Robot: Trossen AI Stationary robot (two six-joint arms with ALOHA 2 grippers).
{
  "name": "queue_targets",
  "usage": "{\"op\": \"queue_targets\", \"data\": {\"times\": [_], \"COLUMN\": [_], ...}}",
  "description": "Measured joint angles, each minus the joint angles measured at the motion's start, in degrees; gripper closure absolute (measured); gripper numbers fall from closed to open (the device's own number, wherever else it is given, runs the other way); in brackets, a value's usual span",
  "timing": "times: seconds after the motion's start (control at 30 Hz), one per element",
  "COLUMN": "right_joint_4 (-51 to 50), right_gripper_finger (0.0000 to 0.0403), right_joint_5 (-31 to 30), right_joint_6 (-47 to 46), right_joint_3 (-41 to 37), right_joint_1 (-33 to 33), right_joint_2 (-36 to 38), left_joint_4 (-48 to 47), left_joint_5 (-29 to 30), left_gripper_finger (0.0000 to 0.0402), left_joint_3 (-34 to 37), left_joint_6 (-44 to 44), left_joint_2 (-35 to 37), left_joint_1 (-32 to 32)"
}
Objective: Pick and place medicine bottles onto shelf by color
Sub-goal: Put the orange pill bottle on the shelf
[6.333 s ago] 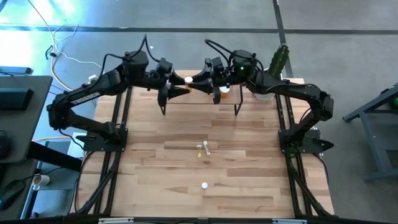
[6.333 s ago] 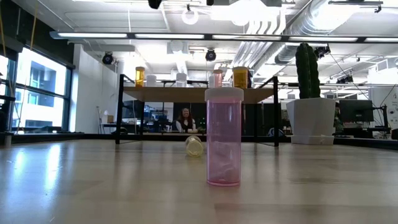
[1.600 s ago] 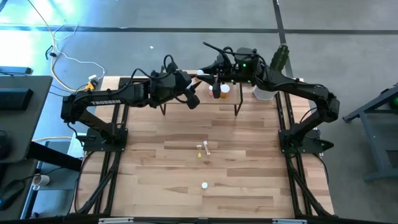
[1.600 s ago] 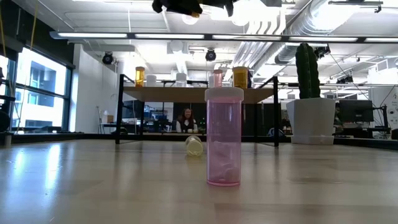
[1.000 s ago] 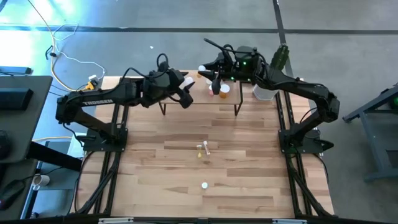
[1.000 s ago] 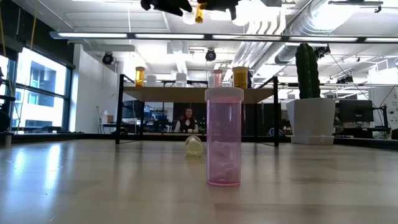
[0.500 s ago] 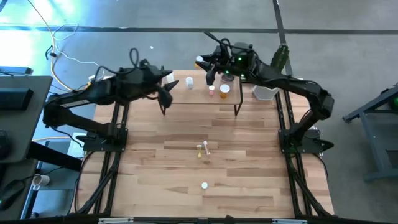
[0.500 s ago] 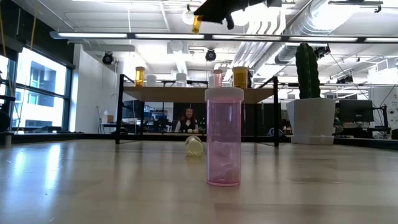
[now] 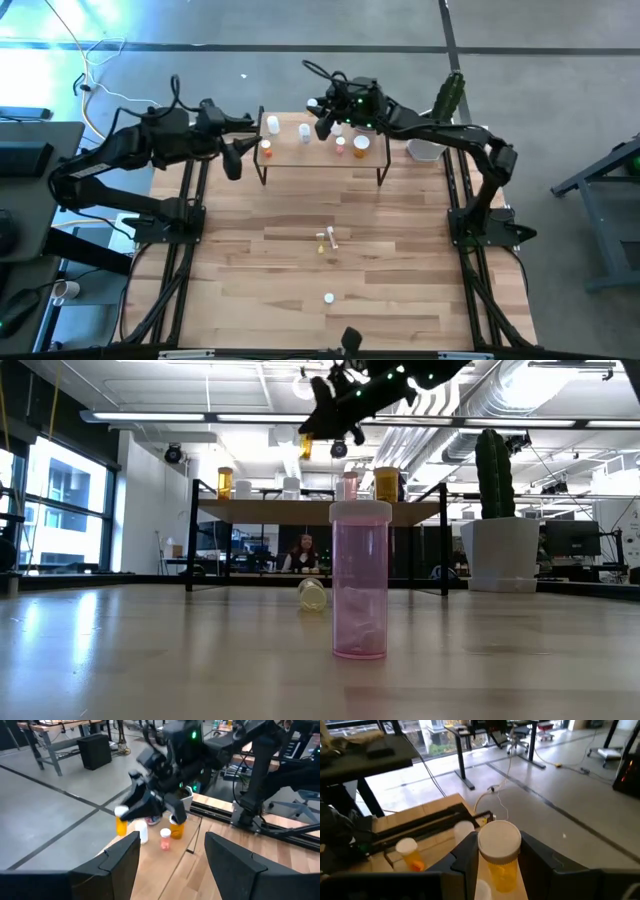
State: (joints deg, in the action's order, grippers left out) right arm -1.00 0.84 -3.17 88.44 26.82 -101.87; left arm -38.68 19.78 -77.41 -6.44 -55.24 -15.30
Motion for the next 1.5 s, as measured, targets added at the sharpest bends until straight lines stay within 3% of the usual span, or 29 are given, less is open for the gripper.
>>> {"op": "queue_targets", "data": {"times": [0.53, 0.93, 1.2, 1.5], "right_joint_4": [-0.59, -2.99, 1.08, 3.26], "right_gripper_finger": [0.0299, 0.0299, 0.0299, 0.0299], "right_joint_5": [-0.61, -0.42, 2.19, 0.49], "right_joint_6": [-3.26, -1.11, -3.97, -2.37], "right_joint_3": [0.00, 0.00, 0.00, 0.00], "right_joint_1": [2.16, 3.59, 3.94, 0.59], "right_joint_2": [-6.77, -7.01, -7.01, -3.96], "left_joint_4": [-4.16, -3.98, -3.99, -3.99], "left_joint_5": [0.32, 0.34, 0.34, 0.36], "left_gripper_finger": [0.0188, 0.0188, 0.0188, 0.0188], "left_joint_3": [-0.02, -0.04, -0.04, -0.04], "left_joint_6": [-0.37, -0.93, -0.90, -0.92], "left_joint_2": [0.43, 0.02, -0.96, -1.66], "left_joint_1": [-2.37, -2.37, -2.37, -2.37]}}
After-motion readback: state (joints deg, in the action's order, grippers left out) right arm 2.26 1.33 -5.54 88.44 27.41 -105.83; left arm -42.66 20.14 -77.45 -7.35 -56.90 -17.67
